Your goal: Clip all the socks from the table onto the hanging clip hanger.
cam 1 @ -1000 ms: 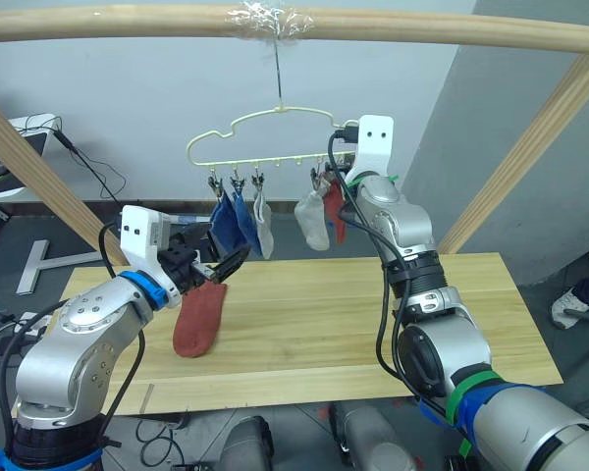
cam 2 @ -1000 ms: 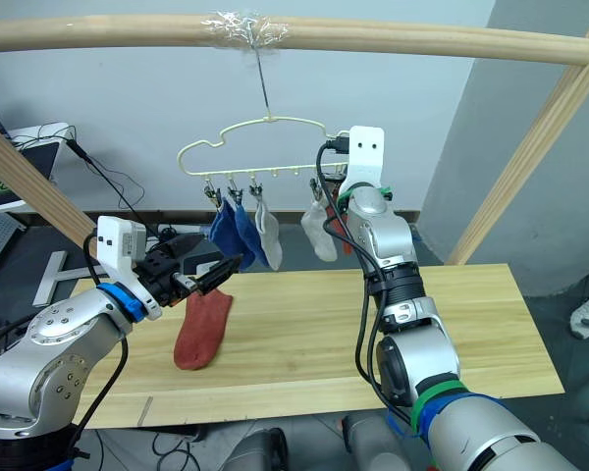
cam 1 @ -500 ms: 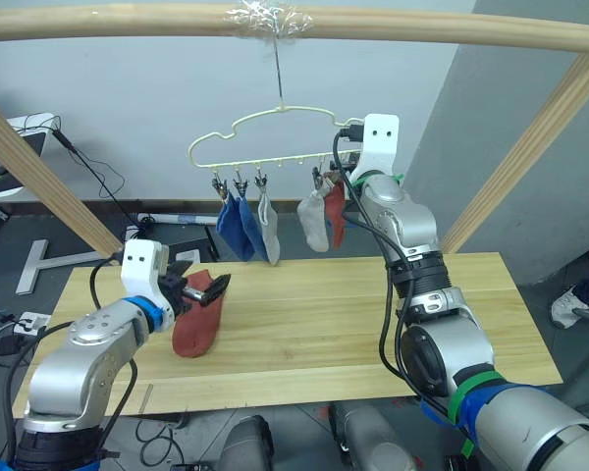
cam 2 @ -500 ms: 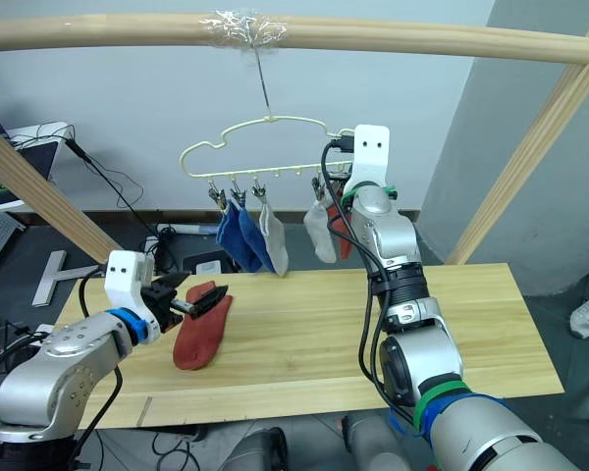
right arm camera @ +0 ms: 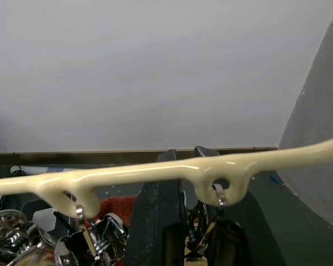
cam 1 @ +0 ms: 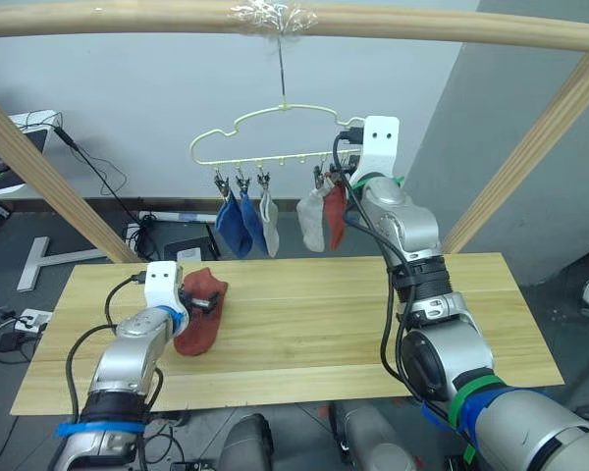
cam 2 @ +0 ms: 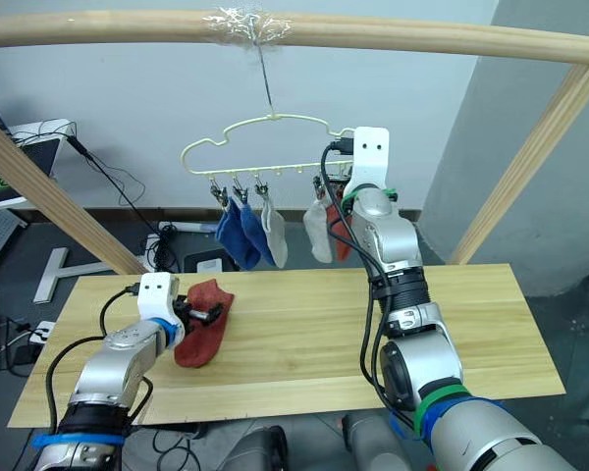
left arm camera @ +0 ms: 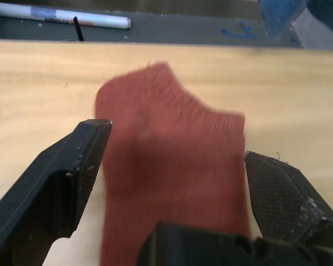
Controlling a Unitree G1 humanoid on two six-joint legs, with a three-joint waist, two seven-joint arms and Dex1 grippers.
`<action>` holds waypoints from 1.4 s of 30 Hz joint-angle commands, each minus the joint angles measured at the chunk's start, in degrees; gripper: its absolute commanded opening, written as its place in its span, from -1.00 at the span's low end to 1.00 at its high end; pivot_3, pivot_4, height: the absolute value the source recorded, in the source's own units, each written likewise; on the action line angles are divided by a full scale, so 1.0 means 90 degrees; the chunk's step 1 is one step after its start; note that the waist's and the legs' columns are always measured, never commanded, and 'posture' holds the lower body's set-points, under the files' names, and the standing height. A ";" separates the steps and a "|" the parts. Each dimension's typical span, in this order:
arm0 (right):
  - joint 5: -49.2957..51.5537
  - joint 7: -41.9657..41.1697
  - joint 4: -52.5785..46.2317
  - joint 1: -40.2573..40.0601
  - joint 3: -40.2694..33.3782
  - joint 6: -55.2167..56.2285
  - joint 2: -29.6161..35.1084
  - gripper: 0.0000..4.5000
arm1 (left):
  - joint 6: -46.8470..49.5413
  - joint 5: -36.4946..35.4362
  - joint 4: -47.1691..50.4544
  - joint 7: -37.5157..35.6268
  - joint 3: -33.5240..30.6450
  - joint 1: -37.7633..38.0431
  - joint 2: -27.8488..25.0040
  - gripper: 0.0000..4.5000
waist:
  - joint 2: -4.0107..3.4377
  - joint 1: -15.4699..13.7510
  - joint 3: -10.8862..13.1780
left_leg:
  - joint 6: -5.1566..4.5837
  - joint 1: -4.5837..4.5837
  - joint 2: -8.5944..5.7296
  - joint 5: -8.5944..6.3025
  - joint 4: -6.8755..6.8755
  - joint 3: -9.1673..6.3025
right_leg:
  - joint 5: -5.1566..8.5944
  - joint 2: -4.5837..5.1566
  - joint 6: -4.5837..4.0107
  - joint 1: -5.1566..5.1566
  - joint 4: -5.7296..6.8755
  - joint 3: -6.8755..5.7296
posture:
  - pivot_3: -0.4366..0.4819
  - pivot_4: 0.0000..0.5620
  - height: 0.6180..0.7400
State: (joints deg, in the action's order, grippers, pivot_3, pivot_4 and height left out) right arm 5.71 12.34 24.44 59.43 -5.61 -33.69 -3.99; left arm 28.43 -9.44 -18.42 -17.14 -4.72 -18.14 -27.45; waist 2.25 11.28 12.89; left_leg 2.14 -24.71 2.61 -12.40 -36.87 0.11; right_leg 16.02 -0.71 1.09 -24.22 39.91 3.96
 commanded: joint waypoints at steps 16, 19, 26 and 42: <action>-0.0062 0.0035 -0.0655 -0.0019 0.0045 -0.0171 0.0029 -0.98 | 0.0053 0.0476 -0.2144 0.0267 0.0035 -0.1145 0.0183 0.98 | 0.0000 0.0156 0.0000 | 0.0000 -0.0002 0.0001 0.0000 -0.0002 -0.0003 | -0.0006 0.0003 0.0010 -0.0003 0.0006 -0.0001 | -0.61 -0.32 1.00; -0.0066 0.0038 -0.0680 -0.0027 0.0044 -0.0191 0.0034 -0.98 | 0.0190 0.0555 -0.2220 0.0222 0.0137 -0.1174 0.0209 0.98 | -0.0003 0.0157 -0.0003 | 0.0000 0.0002 0.0000 0.0000 -0.0002 -0.0003 | -0.0007 0.0003 0.0011 0.0000 0.0007 -0.0001 | -0.61 -0.31 1.00; -0.0071 0.0045 -0.0714 -0.0051 0.0042 -0.0217 0.0043 -0.98 | 0.0300 0.0638 -0.2115 0.0177 0.0196 -0.1080 0.0229 0.48 | -0.0008 0.0158 -0.0006 | 0.0000 0.0007 0.0000 0.0000 -0.0006 -0.0001 | -0.0011 0.0002 0.0018 0.0005 0.0008 0.0002 | -0.62 -0.30 1.00; -0.0073 0.0044 -0.0695 -0.0068 0.0046 -0.0199 0.0034 -0.98 | 0.0395 0.0619 -0.1746 -0.0081 0.0249 -0.0836 0.0309 -0.98 | -0.0014 0.0183 -0.0009 | 0.0000 0.0017 0.0001 0.0001 -0.0005 0.0005 | -0.0012 0.0001 0.0020 0.0011 0.0009 0.0006 | -0.61 -0.29 1.00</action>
State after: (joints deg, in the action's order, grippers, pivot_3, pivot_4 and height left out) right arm 5.65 12.52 21.26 58.63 -5.44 -35.86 -3.74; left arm 29.91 -4.17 -33.19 -16.44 -3.71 -27.82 -25.47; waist 2.13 12.93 12.81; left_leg 2.14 -24.56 2.62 -12.40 -36.91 0.15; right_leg 15.92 -0.70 1.27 -24.13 39.99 4.03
